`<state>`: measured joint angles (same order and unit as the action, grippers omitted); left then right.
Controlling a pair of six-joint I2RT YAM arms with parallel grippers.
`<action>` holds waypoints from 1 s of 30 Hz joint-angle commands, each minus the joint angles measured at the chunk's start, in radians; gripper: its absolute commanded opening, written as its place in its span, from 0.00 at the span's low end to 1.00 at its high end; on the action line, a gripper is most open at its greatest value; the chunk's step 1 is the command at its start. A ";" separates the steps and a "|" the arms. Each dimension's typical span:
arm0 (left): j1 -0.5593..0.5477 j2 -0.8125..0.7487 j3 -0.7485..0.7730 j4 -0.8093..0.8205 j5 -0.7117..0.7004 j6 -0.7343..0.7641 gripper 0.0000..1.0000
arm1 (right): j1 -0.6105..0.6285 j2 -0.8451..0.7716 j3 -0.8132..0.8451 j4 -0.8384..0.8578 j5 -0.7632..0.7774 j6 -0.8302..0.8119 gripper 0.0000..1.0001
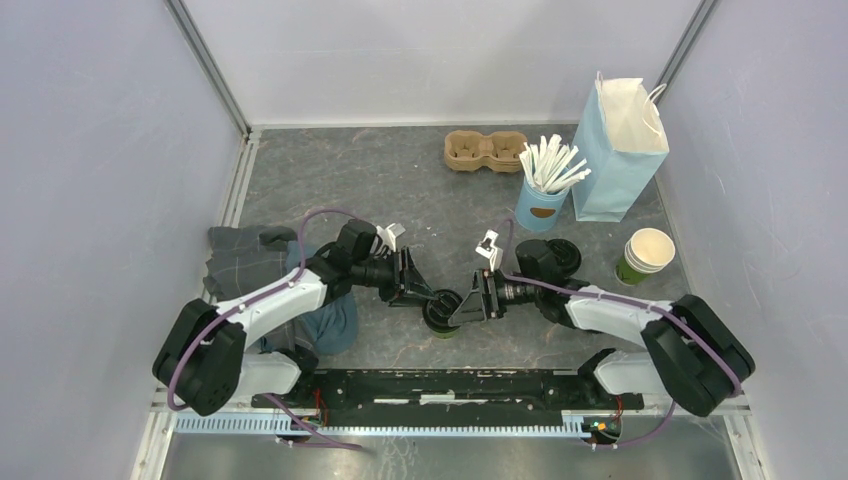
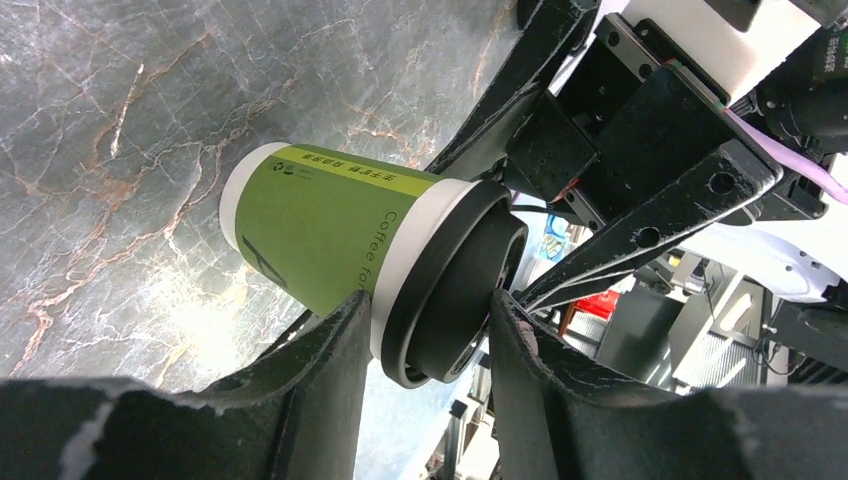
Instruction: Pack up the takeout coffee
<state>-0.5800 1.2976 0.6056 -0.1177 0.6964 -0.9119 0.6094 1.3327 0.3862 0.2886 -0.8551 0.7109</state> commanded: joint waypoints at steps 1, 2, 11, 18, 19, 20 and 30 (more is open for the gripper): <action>-0.022 0.033 -0.125 -0.263 -0.270 0.108 0.47 | 0.052 -0.007 -0.098 -0.332 0.484 -0.273 0.66; -0.022 0.008 -0.109 -0.261 -0.237 0.115 0.48 | 0.053 -0.048 -0.064 -0.336 0.445 -0.257 0.68; -0.022 -0.100 0.062 -0.239 -0.101 0.113 0.64 | 0.054 -0.169 0.177 -0.417 0.313 -0.210 0.85; -0.022 -0.127 0.122 -0.258 -0.078 0.116 0.83 | 0.056 -0.228 0.309 -0.538 0.344 -0.226 0.96; -0.022 -0.130 0.135 -0.272 -0.082 0.122 0.85 | 0.059 -0.231 0.330 -0.552 0.345 -0.231 0.97; -0.021 -0.133 0.150 -0.289 -0.089 0.131 0.87 | 0.062 -0.232 0.349 -0.574 0.352 -0.241 0.97; -0.021 -0.320 0.429 -0.635 -0.619 0.190 0.99 | 0.252 -0.069 0.694 -0.907 0.712 -0.390 0.98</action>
<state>-0.5999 1.1187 0.9131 -0.6067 0.3893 -0.7750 0.7666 1.1831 0.9398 -0.4500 -0.3634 0.4007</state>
